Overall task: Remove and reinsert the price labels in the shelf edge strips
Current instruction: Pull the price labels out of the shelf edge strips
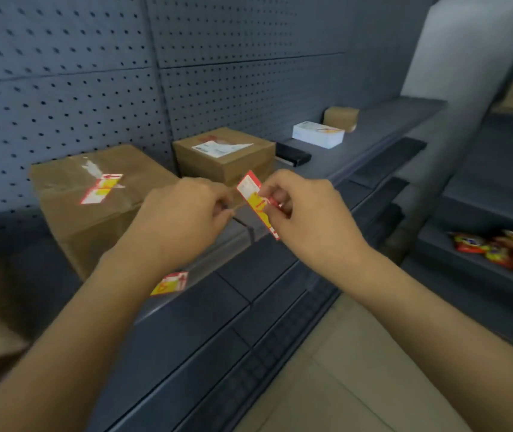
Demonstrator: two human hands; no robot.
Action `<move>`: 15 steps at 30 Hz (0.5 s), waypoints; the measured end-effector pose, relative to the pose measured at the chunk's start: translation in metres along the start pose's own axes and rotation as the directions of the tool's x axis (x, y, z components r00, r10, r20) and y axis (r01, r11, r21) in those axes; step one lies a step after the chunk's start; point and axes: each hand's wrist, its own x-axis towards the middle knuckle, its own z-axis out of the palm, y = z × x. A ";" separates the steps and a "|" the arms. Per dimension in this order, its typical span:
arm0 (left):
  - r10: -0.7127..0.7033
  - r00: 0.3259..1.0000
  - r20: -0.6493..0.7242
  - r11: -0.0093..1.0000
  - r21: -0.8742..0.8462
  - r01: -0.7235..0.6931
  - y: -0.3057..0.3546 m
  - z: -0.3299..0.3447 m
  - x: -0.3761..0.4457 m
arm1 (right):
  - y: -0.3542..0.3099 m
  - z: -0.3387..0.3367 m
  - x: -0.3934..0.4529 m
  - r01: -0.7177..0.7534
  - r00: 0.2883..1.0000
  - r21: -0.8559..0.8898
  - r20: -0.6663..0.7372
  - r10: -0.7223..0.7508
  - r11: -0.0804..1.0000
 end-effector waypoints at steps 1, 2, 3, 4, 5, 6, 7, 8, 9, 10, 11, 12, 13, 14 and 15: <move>0.022 1.000 0.013 1.000 -0.014 -0.022 0.017 0.007 0.009 | 0.014 -0.012 -0.005 -0.020 1.000 -0.018 0.000 0.020 1.000; 0.044 0.999 0.026 0.999 -0.026 -0.043 0.034 0.015 0.018 | 0.029 -0.024 -0.009 -0.043 0.999 -0.027 0.002 0.043 0.999; 0.066 0.997 0.043 0.997 -0.038 -0.064 0.053 0.024 0.030 | 0.046 -0.038 -0.014 -0.073 0.997 -0.035 0.002 0.074 0.997; 0.084 0.995 0.059 0.996 -0.046 -0.081 0.070 0.033 0.040 | 0.063 -0.050 -0.017 -0.104 0.995 -0.041 0.003 0.104 0.994; 0.105 0.992 0.071 0.993 -0.056 -0.101 0.085 0.042 0.052 | 0.079 -0.060 -0.019 -0.137 0.991 -0.046 0.002 0.137 0.990; 0.126 0.989 0.080 0.991 -0.064 -0.121 0.097 0.052 0.063 | 0.096 -0.069 -0.020 -0.170 0.985 -0.045 -0.002 0.170 0.984; 0.144 0.986 0.085 0.988 -0.066 -0.139 0.109 0.060 0.075 | 0.113 -0.076 -0.020 -0.203 0.979 -0.040 -0.007 0.203 0.978; 0.157 0.984 0.089 0.986 -0.063 -0.152 0.119 0.068 0.088 | 0.129 -0.082 -0.019 -0.233 0.972 -0.038 -0.012 0.233 0.972; 0.169 0.981 0.094 0.985 -0.060 -0.164 0.128 0.077 0.101 | 0.147 -0.086 -0.018 -0.260 0.966 -0.048 -0.019 0.259 0.964; 0.179 0.979 0.100 0.983 -0.061 -0.173 0.136 0.085 0.114 | 0.164 -0.088 -0.016 -0.281 0.960 -0.066 -0.025 0.280 0.958; 0.185 0.976 0.111 0.982 -0.065 -0.179 0.143 0.094 0.128 | 0.180 -0.090 -0.012 -0.298 0.955 -0.087 -0.026 0.297 0.951; 0.191 0.974 0.118 0.980 -0.071 -0.184 0.149 0.103 0.141 | 0.196 -0.092 -0.007 -0.311 0.950 -0.104 -0.022 0.310 0.945; 0.197 0.973 0.123 0.979 -0.075 -0.188 0.154 0.112 0.155 | 0.211 -0.093 0.000 -0.320 0.947 -0.119 -0.018 0.320 0.940; 0.200 0.972 0.127 0.979 -0.078 -0.191 0.159 0.120 0.169 | 0.226 -0.094 0.008 -0.325 0.945 -0.132 -0.015 0.326 0.937; 0.199 0.970 0.136 0.979 -0.079 -0.190 0.163 0.128 0.184 | 0.240 -0.096 0.017 -0.331 0.943 -0.141 -0.016 0.332 0.933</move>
